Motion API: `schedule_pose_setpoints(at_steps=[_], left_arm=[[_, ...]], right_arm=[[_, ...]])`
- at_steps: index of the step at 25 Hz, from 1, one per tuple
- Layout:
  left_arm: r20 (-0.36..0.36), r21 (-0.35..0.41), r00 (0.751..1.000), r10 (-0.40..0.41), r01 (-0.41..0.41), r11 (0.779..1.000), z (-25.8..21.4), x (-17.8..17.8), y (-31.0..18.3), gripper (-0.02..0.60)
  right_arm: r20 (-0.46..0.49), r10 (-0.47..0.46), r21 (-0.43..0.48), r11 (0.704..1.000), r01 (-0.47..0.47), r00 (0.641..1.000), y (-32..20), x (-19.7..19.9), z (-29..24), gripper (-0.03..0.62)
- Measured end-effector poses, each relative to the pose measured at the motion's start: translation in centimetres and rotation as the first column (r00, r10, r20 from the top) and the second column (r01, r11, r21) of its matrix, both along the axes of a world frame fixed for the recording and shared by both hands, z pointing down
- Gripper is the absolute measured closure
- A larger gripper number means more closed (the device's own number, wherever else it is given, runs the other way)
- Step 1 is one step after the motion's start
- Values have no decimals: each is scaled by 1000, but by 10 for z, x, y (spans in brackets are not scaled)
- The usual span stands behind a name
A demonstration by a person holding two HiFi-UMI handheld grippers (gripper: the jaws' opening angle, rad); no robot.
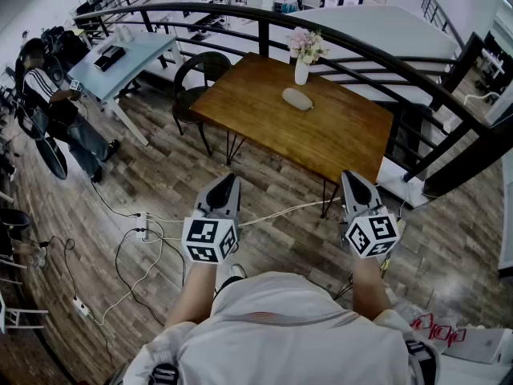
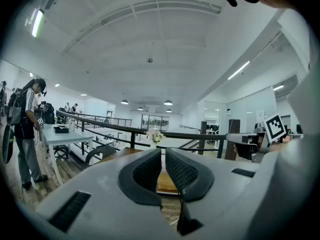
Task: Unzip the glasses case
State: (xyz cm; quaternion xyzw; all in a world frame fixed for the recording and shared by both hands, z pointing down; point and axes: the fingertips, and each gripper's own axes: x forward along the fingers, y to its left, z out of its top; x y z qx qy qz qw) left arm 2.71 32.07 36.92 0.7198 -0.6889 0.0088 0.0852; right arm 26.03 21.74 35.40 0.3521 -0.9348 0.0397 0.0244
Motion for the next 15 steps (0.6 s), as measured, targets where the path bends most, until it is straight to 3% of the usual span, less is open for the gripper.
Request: schedule_pose_setpoints(at_steps=[15], left_arm=[[-24, -19, 1000, 0, 0, 1000, 11, -18, 7, 548]], right_arm=[[-13, -19, -14, 1000, 19, 1000, 4, -26, 9, 543]])
